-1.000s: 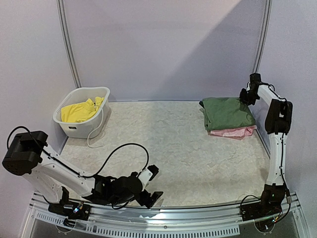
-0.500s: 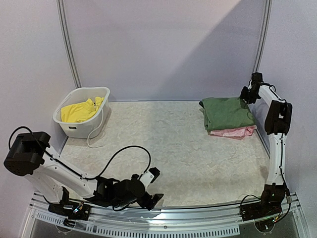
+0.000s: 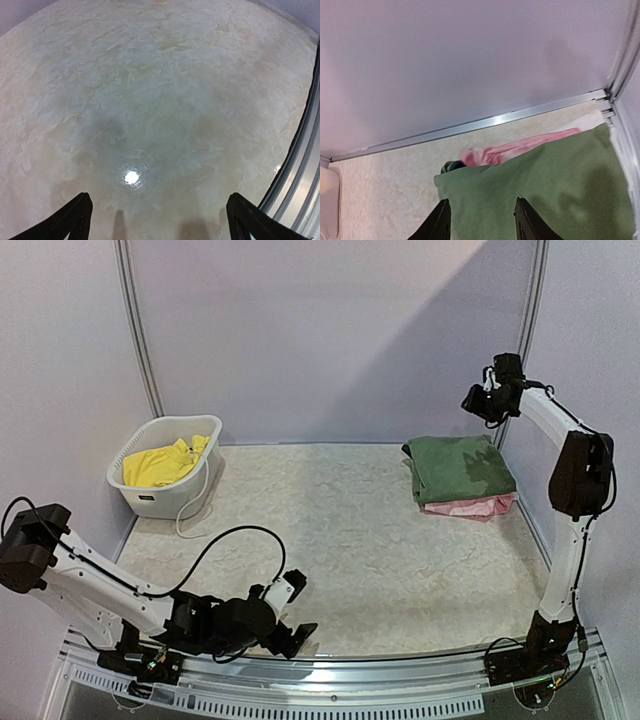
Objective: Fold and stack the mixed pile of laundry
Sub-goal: Smooth out the square-folded tank top at the corner of the board.
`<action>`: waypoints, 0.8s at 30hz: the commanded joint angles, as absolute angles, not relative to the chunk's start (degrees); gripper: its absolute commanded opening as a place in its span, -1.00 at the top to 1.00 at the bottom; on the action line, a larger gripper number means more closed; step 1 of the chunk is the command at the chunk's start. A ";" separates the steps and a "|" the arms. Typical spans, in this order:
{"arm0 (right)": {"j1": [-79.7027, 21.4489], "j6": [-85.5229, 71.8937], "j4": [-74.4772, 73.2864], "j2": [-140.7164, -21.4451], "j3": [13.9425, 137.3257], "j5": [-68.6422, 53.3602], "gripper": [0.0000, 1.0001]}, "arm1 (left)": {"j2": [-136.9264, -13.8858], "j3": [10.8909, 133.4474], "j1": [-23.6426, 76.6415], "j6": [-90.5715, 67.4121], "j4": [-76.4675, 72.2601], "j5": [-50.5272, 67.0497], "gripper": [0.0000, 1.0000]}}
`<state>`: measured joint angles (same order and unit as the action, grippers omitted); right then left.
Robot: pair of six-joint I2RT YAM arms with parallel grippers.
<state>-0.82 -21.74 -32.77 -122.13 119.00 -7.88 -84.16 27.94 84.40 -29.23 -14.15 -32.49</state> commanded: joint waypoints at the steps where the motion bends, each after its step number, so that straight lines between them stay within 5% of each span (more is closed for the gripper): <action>1: -6.33 -21.70 -28.82 -120.08 111.82 -8.18 0.13 | -81.15 26.35 85.36 -30.23 -10.27 -34.92 -0.90; 9: -13.08 -20.79 -23.79 -121.04 107.57 -7.64 0.29 | -77.91 25.65 85.30 -30.16 -7.23 -37.44 -0.92; 24: -11.31 -20.77 -27.72 -137.57 121.42 -4.45 0.46 | -77.50 25.19 85.37 -33.72 -5.63 -39.34 -0.91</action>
